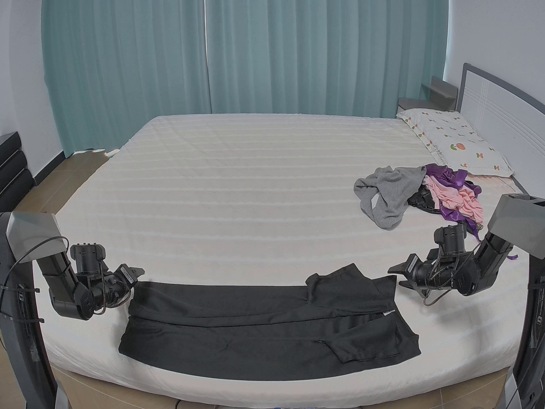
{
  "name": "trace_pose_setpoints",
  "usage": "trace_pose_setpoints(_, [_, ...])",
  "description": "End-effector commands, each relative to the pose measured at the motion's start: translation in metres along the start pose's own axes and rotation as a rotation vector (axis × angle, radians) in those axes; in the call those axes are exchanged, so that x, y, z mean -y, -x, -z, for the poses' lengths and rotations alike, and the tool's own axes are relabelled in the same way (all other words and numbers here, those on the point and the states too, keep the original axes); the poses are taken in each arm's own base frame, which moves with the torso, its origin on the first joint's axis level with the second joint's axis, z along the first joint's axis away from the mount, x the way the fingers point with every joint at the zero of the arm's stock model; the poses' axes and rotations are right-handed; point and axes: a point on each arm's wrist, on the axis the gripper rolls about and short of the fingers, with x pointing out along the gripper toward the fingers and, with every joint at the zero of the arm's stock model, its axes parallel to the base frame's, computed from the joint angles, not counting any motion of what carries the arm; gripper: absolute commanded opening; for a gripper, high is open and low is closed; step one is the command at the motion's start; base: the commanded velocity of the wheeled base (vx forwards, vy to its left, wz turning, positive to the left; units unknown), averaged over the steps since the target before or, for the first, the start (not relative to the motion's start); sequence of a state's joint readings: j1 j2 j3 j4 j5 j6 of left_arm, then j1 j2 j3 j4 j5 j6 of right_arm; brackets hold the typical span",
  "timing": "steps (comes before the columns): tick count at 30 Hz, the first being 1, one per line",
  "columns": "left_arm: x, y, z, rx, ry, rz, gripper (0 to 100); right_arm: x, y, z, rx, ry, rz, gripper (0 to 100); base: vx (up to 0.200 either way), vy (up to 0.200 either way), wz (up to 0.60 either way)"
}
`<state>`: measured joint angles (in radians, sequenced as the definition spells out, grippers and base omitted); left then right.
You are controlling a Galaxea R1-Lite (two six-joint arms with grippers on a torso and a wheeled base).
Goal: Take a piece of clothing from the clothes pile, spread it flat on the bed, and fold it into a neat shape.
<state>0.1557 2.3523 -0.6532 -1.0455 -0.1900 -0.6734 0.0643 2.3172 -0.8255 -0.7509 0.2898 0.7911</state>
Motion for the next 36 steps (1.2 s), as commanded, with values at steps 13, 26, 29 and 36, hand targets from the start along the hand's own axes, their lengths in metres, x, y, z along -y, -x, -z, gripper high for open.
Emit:
trace_pose_setpoints(13, [0.001, 0.065, 0.029, -0.128, 0.027, 0.004, 100, -0.01, 0.052, 0.012, 0.012, -0.008, -0.011, 100, 0.0, 0.0, 0.0])
trace_pose_setpoints(26, [-0.003, 0.054, 0.039, -0.148, 0.02, -0.038, 100, -0.022, 0.069, 0.04, -0.049, 0.001, -0.021, 100, 0.0, 0.0, 0.0])
trace_pose_setpoints(29, [-0.002, 0.053, 0.036, -0.118, 0.016, -0.055, 0, -0.025, 0.071, 0.045, -0.061, 0.012, -0.027, 100, 0.0, 0.0, 0.0])
trace_pose_setpoints(36, [0.003, 0.055, 0.031, -0.079, 0.013, -0.055, 0, -0.027, 0.057, 0.06, -0.057, 0.043, 0.041, 100, 0.0, 0.0, 0.0])
